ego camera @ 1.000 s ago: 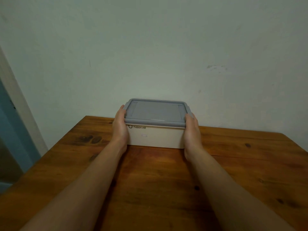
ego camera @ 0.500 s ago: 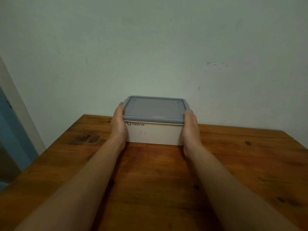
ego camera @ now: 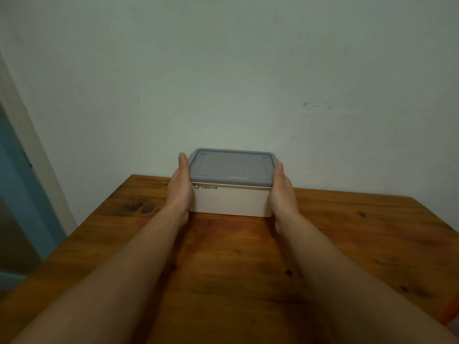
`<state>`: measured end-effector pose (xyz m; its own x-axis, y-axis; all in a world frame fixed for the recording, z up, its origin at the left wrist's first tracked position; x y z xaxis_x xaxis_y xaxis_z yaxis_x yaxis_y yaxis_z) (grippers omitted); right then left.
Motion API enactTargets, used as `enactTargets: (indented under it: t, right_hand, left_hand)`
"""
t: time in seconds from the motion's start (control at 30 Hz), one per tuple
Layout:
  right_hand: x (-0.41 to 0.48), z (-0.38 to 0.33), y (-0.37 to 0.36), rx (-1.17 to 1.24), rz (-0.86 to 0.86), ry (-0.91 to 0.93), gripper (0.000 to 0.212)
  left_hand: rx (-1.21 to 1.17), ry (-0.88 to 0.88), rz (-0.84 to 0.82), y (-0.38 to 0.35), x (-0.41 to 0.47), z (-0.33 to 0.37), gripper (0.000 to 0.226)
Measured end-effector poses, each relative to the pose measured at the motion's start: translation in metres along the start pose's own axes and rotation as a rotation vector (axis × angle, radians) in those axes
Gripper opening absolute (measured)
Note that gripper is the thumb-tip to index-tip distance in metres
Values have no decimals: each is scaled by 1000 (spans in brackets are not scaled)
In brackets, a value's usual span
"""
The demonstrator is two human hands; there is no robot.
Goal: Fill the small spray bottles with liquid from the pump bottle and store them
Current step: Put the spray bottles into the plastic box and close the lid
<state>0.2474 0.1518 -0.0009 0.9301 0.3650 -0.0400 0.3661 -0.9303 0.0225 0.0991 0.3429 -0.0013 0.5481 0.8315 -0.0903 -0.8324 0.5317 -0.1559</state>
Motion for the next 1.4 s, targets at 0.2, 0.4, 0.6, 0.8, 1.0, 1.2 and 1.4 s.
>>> enactTargets:
  t: [0.2,0.4,0.6,0.8,1.0,1.2,1.4]
  right_hand:
    - [-13,-1,5,17,-1,-3,81]
    - [-27,0,20,36,19,-26,81]
    - [-49,-3,37,21,36,-12,74]
    - [-80,-14,54,48,41,30,68]
    - [-117,-21,69,78,0,67,67]
    - [-153,-17,85,61,-60,99,73]
    - [-199,-18,109,43,-154,133,82]
  left_hand:
    - [-2,-19,26,4,-15,5,80]
    - [-106,-154,70,7,-36,23,86]
    - [-3,-367,57,3,-71,48,55]
    - [100,-547,39,-9,-112,68,42]
    - [75,-508,-70,-26,-153,63,43]
    - [91,-467,-232,-55,-185,38,52]
    - [57,-420,-404,-90,-219,20,50]
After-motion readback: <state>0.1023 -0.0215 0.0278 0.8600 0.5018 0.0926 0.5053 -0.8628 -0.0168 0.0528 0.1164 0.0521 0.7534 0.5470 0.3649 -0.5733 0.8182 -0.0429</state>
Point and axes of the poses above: each hand's wrist, its own x-axis towards the middle knuckle, its own y-axis out of the back of the hand, z = x × y, the point moved 9 cm from there along x, towards the middle knuckle, and after that the axes turned 1 degree about y, right-handed, at the moved point
